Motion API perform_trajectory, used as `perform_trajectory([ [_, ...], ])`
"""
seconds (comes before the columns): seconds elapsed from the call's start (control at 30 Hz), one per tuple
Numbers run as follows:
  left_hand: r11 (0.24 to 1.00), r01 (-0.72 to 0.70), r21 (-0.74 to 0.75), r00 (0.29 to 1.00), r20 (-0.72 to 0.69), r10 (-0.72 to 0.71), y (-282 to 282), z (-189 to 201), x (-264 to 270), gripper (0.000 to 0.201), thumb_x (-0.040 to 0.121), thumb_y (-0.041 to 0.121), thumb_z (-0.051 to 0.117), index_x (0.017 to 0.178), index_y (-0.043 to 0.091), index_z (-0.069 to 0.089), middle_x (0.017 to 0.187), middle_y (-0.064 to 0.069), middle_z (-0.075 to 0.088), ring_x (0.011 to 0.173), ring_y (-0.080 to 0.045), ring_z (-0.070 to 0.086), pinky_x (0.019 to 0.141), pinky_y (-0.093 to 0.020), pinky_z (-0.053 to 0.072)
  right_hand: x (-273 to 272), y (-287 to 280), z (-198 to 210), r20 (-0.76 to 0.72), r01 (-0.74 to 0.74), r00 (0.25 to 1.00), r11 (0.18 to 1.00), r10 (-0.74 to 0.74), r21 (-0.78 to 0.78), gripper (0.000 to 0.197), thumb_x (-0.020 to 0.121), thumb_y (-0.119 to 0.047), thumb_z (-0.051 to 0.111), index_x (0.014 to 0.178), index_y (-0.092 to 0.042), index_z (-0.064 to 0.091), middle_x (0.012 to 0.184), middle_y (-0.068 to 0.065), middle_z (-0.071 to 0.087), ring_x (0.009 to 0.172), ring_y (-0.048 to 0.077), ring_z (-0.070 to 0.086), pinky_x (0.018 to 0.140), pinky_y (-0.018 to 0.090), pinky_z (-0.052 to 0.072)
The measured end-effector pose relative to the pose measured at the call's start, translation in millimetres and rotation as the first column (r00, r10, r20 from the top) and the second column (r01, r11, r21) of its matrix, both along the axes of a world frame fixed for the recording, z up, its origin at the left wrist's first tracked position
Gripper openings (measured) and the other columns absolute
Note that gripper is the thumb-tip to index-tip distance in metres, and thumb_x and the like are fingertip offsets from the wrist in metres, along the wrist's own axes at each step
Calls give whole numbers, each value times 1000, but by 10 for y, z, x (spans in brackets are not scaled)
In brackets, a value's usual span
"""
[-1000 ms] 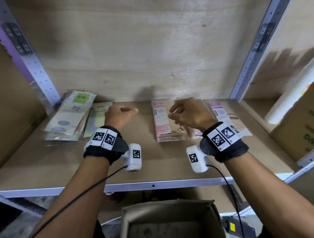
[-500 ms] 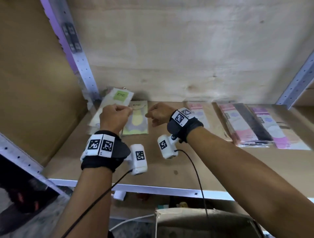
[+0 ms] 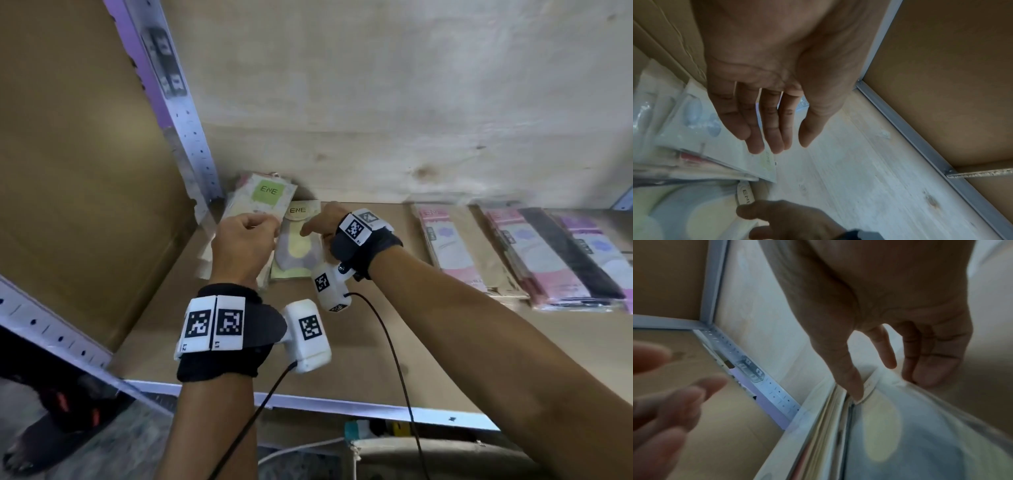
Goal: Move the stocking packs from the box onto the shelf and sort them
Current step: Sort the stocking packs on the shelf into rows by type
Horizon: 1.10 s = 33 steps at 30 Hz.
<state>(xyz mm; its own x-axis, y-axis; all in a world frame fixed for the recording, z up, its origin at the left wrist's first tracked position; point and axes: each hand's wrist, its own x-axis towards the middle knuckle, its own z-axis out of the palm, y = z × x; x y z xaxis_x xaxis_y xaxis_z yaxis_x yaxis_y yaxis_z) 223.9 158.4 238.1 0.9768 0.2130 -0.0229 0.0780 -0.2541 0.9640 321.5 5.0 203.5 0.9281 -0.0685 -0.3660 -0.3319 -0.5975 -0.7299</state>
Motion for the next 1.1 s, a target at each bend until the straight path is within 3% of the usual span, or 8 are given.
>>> perform_trajectory([
  [0.1,1000,9,0,1000,-5,-9,-48,20,13,15,89,32,67,76,26,68,98,0,75,102,-22,69,100,-42,53,75,48,-10,47,18,999,995,-14,-103,47,62,-44,79,94,-17,57,113,12,64,101,33,64,89,47,57],
  [0.2,999,7,-41,1000,-3,-7,-88,53,6,17,88,33,67,74,25,69,93,1,75,100,-21,70,98,-43,54,90,18,-18,31,73,997,997,-73,8,55,61,-36,81,105,-11,60,108,9,63,94,26,63,84,42,58],
  [0.33,996,7,-88,1000,6,-6,-151,79,-21,17,87,31,67,72,23,70,87,0,76,97,-24,71,94,-42,56,54,-29,18,14,133,991,991,-133,4,31,75,-29,79,88,-9,59,83,3,61,71,18,59,58,30,51],
  [0.53,990,-34,-137,999,3,34,-56,65,21,17,87,26,69,70,22,70,87,-1,76,93,-22,72,89,-37,57,62,-50,-25,-8,72,997,997,-72,-7,38,83,-21,76,110,2,61,101,12,63,89,25,57,74,32,49],
  [0.67,993,-20,-121,1000,18,22,-57,28,48,19,87,26,69,68,20,70,84,-1,75,83,-18,70,82,-33,55,-95,-216,-93,18,105,994,987,-108,121,42,84,-12,76,119,7,62,120,22,66,109,35,64,97,50,53],
  [0.87,995,53,-85,998,-10,-54,-318,-8,59,16,88,29,71,75,21,69,77,3,74,76,-15,67,78,-31,53,-585,-811,40,66,98,990,941,-126,324,29,88,-10,72,114,1,63,118,23,67,101,32,65,96,49,52],
  [0.97,997,80,-12,996,-40,-81,-554,-7,13,14,85,36,71,81,23,69,90,1,76,95,-23,71,95,-41,55,-940,-1142,207,100,60,989,913,-110,404,13,88,-11,73,98,-9,65,102,13,72,95,29,67,80,38,54],
  [1.1,981,141,130,988,-88,-130,-966,2,-50,42,83,54,67,111,23,65,117,-6,69,111,-31,65,102,-45,51,-1471,-1609,364,154,-6,985,890,-72,455,29,87,-13,74,113,-1,68,111,14,74,102,34,71,89,43,55],
])
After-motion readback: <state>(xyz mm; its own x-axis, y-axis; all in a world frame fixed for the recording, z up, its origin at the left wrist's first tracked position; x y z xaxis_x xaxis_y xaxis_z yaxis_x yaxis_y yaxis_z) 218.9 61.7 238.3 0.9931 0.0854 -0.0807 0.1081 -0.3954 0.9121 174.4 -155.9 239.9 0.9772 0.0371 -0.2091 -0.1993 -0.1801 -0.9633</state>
